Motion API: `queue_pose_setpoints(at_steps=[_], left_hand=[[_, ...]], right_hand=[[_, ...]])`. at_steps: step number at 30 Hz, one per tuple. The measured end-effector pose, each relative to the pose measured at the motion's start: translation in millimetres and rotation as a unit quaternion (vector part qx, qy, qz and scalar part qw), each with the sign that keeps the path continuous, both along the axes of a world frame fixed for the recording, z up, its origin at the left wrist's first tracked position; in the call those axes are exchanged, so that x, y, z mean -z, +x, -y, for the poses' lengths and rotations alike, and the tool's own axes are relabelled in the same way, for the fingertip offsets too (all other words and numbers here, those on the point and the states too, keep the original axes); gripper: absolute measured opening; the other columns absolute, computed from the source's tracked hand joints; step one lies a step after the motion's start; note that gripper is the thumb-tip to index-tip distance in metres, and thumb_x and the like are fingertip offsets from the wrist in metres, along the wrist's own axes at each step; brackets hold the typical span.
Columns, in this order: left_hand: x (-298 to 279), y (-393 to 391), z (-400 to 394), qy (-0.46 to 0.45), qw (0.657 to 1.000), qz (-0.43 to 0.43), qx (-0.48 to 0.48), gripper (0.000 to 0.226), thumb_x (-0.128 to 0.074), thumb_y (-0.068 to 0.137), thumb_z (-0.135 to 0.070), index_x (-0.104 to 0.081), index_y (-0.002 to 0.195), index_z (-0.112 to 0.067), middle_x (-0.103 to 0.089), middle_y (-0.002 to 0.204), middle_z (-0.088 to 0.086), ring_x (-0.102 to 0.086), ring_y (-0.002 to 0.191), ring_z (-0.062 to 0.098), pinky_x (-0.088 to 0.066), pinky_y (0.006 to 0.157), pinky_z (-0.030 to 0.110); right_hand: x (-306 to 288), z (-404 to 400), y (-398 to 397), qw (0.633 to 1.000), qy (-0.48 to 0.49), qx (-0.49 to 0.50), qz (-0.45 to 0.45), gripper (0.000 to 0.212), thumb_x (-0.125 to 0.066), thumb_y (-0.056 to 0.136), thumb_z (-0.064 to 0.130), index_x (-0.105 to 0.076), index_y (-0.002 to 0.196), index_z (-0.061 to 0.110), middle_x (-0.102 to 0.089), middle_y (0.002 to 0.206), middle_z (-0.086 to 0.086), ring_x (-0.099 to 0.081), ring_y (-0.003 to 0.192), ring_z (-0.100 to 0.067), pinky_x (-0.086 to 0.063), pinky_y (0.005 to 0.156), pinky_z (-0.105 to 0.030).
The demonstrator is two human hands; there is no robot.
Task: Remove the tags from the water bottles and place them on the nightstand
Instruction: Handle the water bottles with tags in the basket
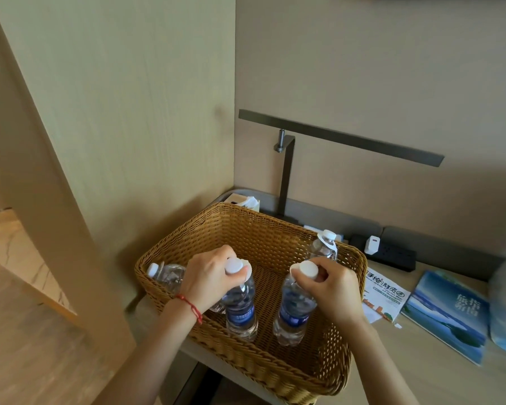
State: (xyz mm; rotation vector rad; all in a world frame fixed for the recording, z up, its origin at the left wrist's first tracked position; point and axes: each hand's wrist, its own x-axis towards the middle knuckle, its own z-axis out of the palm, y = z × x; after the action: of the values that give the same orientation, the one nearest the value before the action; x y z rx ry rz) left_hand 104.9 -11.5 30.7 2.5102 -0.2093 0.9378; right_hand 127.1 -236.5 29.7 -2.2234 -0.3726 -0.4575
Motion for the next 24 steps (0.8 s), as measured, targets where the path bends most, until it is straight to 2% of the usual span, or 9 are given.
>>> queue_pose_setpoints(at_steps=[3,8,12,15,18,22,24], left_hand=[[-21,-1,0,0.007,0.999,0.024,0.023,0.028,-0.079,0.062,-0.027,-0.060,0.062,-0.007,-0.061,0.052,0.002,-0.053,0.043,0.018,-0.039,0.043,0.019],[-50,-9,-4,-0.003,0.997,0.060,0.048,0.038,-0.059,0.070,-0.043,-0.061,0.065,-0.006,-0.063,0.056,0.004,-0.055,0.047,0.019,-0.047,0.041,0.028],[-68,-19,-10,-0.013,0.995,0.077,0.062,0.036,-0.060,0.072,-0.040,-0.061,0.066,-0.005,-0.064,0.059,0.005,-0.056,0.049,0.021,-0.050,0.044,0.033],[-78,-29,-17,-0.017,0.994,0.083,0.063,0.037,-0.054,0.072,-0.042,-0.060,0.064,-0.007,-0.063,0.057,0.002,-0.052,0.048,0.018,-0.045,0.046,0.026],[-83,-43,-26,-0.010,0.995,0.088,0.046,0.034,-0.056,0.071,-0.043,-0.060,0.062,-0.010,-0.058,0.053,-0.003,-0.044,0.046,0.012,-0.037,0.048,0.018],[-91,-64,-33,-0.002,0.993,0.114,0.010,0.032,-0.059,0.071,-0.042,-0.058,0.060,-0.012,-0.042,0.052,-0.014,-0.034,0.047,0.008,-0.030,0.048,0.015],[-97,-73,-36,-0.009,0.992,0.122,0.005,0.032,-0.059,0.071,-0.041,-0.059,0.061,-0.010,-0.041,0.053,-0.013,-0.034,0.046,0.010,-0.031,0.046,0.018]], right_hand=[[-14,2,0,1.000,0.007,0.004,0.016,0.020,-0.073,0.074,0.033,-0.067,0.084,0.017,-0.062,0.069,0.009,-0.057,0.061,-0.003,-0.045,0.052,-0.019],[-35,3,-11,0.998,0.024,0.007,0.056,0.020,-0.075,0.071,0.030,-0.068,0.085,0.016,-0.065,0.070,0.003,-0.060,0.063,-0.007,-0.049,0.052,-0.026],[-53,0,-23,0.996,0.045,-0.002,0.074,0.017,-0.075,0.070,0.031,-0.064,0.082,0.024,-0.063,0.068,0.009,-0.061,0.064,-0.008,-0.051,0.052,-0.027],[-64,-4,-33,0.995,0.054,-0.023,0.080,0.015,-0.074,0.070,0.034,-0.060,0.077,0.035,-0.065,0.068,0.011,-0.062,0.064,-0.009,-0.052,0.052,-0.029],[-71,-11,-45,0.994,0.052,-0.049,0.085,0.017,-0.071,0.069,0.040,-0.055,0.074,0.044,-0.064,0.069,0.017,-0.062,0.069,-0.004,-0.050,0.052,-0.020],[-72,-20,-56,0.992,0.063,-0.078,0.075,0.016,-0.073,0.069,0.036,-0.061,0.079,0.036,-0.065,0.073,0.015,-0.062,0.070,-0.003,-0.049,0.054,-0.016],[-73,-22,-59,0.992,0.056,-0.085,0.078,0.018,-0.073,0.069,0.036,-0.064,0.083,0.029,-0.065,0.075,0.014,-0.061,0.073,-0.003,-0.049,0.055,-0.016]])
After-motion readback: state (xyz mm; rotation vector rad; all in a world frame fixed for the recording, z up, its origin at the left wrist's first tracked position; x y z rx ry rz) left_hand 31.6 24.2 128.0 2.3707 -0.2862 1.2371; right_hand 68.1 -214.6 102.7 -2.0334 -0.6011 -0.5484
